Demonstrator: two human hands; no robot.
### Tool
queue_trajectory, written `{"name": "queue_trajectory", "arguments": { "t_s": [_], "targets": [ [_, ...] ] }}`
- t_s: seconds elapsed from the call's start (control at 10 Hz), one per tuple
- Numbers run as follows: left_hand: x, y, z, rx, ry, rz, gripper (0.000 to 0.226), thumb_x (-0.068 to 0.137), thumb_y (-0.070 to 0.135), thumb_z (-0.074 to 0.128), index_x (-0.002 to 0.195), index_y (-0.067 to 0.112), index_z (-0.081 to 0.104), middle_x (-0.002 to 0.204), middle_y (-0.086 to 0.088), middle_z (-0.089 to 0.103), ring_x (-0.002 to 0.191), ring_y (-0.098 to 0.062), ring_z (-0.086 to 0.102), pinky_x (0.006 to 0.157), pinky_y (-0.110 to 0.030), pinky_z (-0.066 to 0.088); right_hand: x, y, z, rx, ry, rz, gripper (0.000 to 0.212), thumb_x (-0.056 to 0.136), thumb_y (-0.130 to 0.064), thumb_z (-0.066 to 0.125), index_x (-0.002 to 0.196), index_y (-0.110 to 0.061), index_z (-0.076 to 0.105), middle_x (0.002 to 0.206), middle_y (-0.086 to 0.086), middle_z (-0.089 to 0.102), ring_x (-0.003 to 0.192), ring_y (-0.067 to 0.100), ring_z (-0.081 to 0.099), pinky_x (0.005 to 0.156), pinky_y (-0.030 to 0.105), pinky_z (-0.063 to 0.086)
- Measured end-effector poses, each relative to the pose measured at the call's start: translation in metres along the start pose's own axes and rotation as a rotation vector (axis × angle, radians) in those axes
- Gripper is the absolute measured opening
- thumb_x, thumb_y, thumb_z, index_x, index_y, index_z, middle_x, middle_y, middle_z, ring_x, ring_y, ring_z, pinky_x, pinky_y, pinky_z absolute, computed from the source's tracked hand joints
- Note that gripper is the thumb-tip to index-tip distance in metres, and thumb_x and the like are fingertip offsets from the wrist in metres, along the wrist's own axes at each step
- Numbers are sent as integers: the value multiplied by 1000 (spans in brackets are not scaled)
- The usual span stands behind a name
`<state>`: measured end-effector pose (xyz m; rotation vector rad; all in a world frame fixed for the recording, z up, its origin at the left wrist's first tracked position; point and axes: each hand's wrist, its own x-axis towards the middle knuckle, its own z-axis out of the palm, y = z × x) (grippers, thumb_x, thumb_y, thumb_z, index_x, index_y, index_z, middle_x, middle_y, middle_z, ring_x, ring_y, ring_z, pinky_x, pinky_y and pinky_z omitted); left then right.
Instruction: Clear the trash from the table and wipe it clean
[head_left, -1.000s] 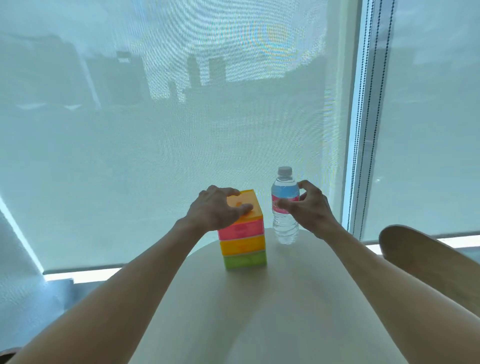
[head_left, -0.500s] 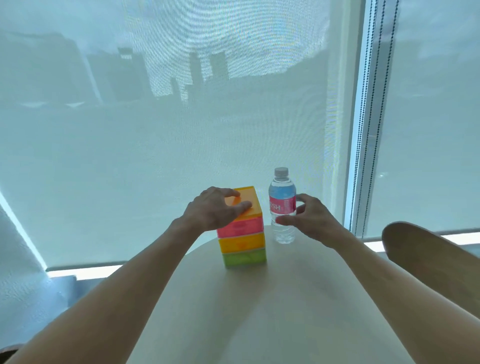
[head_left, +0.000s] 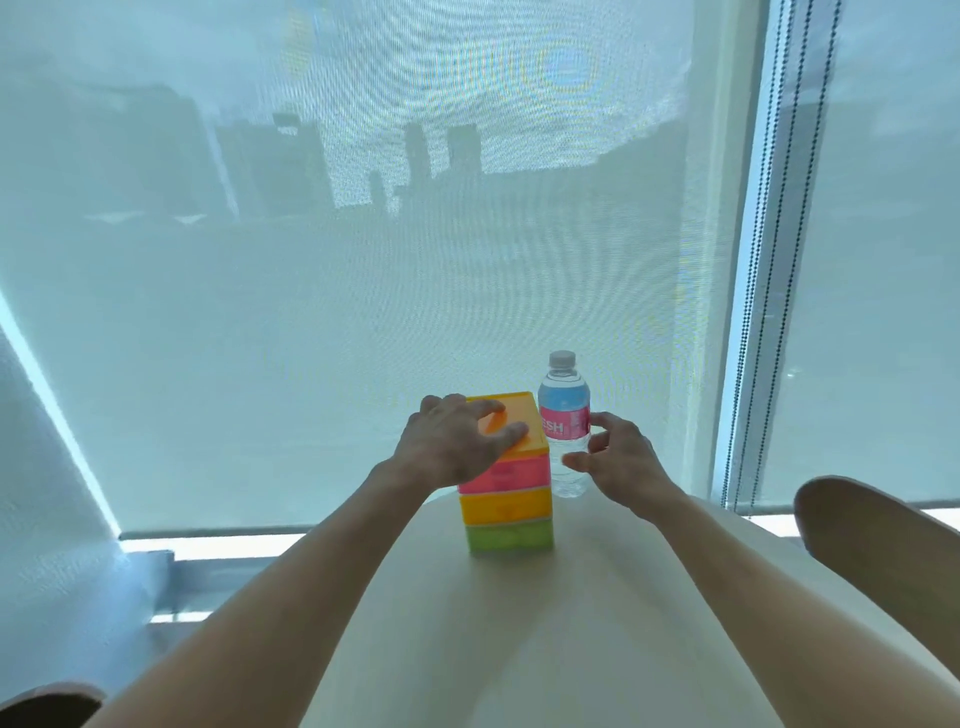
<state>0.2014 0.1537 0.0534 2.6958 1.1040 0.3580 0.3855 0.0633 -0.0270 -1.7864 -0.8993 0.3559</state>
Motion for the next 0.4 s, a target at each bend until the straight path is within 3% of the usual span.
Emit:
{"name": "queue_trajectory", "arguments": {
  "t_s": [0.2,0.4],
  "targets": [
    [2,-1,0,5,-10,2,63,90,68,41,145,38,40,149,-3,40,140,-26,24,113,-44,23,7,2,5,20,-14,-2,63,80,-18,77,137,-19,52,111,13,64,98,22,60,75,29,44],
    [4,-2,0,-32,67,24,62,89,68,42,143,36,44,146,-6,45,139,-28,28,113,-45,27,-2,-7,0,36,-2,30,75,81,-16,78,146,-18,42,127,12,59,115,25,58,89,34,48]
  ]
}}
